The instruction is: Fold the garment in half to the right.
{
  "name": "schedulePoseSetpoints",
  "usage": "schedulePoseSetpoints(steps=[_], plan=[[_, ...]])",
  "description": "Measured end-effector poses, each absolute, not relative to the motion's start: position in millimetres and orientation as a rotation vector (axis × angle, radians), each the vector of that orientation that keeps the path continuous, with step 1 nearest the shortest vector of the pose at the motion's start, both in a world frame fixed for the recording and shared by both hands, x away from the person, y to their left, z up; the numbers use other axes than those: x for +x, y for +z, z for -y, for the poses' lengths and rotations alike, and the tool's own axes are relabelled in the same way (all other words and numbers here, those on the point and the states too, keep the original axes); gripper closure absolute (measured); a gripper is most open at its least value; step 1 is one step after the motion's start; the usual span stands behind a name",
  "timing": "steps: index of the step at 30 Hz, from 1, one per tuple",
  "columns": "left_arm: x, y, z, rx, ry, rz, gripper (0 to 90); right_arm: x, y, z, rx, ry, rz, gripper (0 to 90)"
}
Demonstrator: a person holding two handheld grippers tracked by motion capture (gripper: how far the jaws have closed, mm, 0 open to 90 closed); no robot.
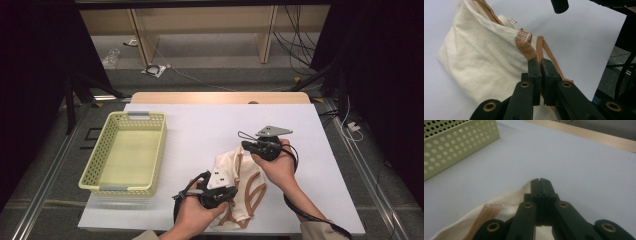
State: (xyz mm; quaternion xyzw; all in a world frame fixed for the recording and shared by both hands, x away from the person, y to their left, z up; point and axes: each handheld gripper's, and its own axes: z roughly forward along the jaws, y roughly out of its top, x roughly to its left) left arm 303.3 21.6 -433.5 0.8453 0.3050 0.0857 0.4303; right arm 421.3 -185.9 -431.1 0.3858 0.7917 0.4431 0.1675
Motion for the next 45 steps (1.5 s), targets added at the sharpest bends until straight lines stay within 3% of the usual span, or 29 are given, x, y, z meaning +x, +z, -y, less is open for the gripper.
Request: schedulePoseSetpoints(steps=[45], plan=[[308,-438,-9,2.12,0.193,-0.752,86.1,423,-439,200,1.151,1.231,-2.25,90.0]])
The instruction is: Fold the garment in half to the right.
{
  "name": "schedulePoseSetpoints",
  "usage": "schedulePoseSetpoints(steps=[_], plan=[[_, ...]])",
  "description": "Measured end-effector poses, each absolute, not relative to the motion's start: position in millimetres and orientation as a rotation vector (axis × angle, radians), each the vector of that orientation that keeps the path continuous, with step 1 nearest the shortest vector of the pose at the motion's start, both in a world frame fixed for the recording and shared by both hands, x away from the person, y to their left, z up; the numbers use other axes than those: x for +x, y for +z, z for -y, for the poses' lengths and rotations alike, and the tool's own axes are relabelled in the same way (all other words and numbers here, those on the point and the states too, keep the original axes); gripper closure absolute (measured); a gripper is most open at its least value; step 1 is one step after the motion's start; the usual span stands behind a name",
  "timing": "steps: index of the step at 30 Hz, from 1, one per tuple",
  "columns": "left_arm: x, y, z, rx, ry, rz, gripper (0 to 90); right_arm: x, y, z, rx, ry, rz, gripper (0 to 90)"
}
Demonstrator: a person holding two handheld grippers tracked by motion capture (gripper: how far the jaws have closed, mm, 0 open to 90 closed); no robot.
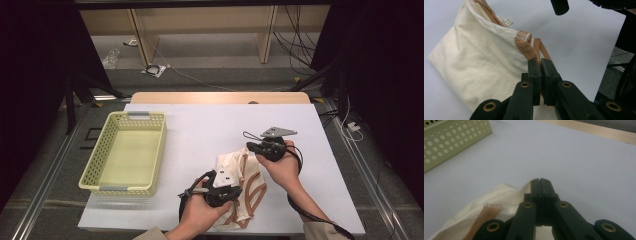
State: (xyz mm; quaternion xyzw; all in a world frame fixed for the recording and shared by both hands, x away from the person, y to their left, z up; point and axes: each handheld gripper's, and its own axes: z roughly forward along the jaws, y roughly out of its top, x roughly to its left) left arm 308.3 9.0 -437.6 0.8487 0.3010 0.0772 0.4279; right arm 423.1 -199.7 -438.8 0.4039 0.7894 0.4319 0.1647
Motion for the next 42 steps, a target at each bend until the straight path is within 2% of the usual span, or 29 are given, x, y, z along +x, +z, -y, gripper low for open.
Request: schedulePoseSetpoints(steps=[42], plan=[[310,-454,5,2.164,0.163,-0.743,85.9,422,-450,210,1.186,1.174,-2.291,90.0]])
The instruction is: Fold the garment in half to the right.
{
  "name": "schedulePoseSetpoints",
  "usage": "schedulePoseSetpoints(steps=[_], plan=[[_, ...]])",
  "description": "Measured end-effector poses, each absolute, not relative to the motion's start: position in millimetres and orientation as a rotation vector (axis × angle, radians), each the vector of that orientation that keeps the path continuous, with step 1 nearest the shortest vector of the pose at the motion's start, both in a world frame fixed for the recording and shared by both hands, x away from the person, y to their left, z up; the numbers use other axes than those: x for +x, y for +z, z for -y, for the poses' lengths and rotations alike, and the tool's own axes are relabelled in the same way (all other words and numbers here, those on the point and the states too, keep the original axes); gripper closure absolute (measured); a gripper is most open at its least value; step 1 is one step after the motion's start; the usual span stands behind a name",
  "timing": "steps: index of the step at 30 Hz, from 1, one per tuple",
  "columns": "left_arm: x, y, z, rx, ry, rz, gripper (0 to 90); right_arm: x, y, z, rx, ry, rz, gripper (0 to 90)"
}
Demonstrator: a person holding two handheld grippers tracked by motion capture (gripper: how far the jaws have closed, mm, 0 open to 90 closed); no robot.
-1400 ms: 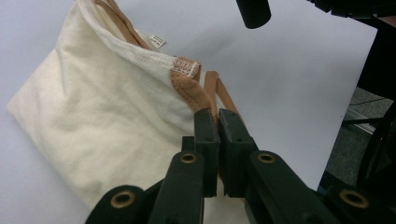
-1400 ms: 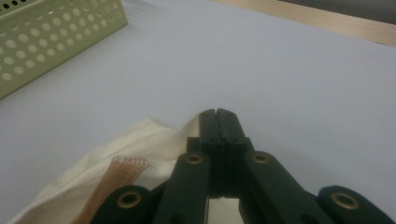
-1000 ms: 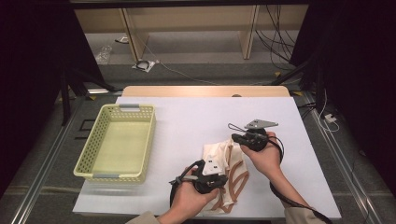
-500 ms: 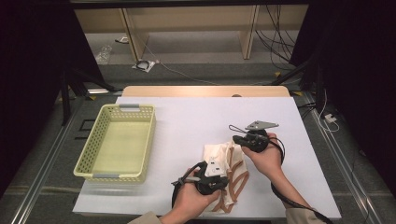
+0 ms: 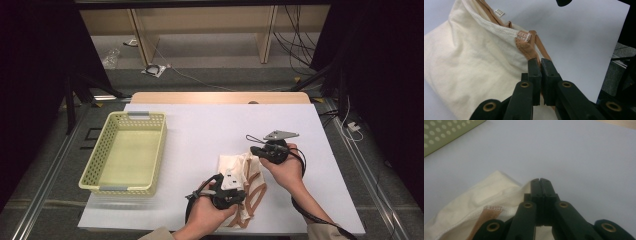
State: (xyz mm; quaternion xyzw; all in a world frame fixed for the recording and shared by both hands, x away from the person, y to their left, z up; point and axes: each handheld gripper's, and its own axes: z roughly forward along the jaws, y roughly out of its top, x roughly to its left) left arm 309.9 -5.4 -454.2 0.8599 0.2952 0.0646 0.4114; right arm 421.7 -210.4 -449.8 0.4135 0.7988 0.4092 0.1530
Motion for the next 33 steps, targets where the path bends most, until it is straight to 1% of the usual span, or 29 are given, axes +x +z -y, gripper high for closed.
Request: schedulePoseSetpoints(steps=[33], plan=[[309.3,-463.4,10.6,2.196,0.155,-0.734,85.7,422.0,-455.5,211.9,1.203,1.144,-2.315,90.0]])
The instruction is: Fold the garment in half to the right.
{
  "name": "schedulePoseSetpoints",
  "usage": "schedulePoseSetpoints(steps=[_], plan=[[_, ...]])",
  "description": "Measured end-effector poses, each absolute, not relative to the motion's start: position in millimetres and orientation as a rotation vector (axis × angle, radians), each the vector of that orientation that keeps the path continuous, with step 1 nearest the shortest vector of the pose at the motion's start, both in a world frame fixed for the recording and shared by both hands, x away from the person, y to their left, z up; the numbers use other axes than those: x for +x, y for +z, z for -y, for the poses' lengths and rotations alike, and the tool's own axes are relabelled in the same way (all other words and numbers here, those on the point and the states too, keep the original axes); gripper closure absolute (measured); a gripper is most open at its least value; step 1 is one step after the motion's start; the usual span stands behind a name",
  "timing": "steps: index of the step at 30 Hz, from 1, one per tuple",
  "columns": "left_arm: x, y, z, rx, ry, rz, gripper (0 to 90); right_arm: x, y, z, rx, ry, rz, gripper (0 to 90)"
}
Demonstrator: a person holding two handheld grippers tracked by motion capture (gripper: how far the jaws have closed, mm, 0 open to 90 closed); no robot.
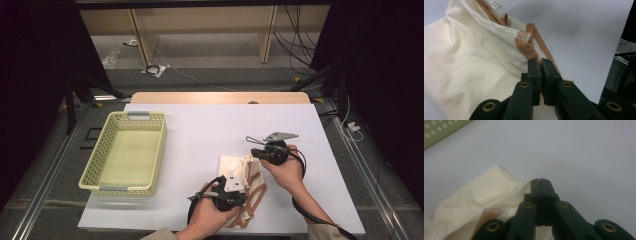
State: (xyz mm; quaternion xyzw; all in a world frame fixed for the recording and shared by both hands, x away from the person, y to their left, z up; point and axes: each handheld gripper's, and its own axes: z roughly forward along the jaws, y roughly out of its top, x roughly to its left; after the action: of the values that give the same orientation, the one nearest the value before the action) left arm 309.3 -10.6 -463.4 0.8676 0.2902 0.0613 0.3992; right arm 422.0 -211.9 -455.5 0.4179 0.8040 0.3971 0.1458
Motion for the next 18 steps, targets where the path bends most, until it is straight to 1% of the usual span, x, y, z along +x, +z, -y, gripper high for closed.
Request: schedulePoseSetpoints(steps=[18], plan=[[308.6,-465.8,13.6,2.201,0.147,-0.73,85.7,422.0,-457.0,212.2,1.213,1.129,-2.332,90.0]])
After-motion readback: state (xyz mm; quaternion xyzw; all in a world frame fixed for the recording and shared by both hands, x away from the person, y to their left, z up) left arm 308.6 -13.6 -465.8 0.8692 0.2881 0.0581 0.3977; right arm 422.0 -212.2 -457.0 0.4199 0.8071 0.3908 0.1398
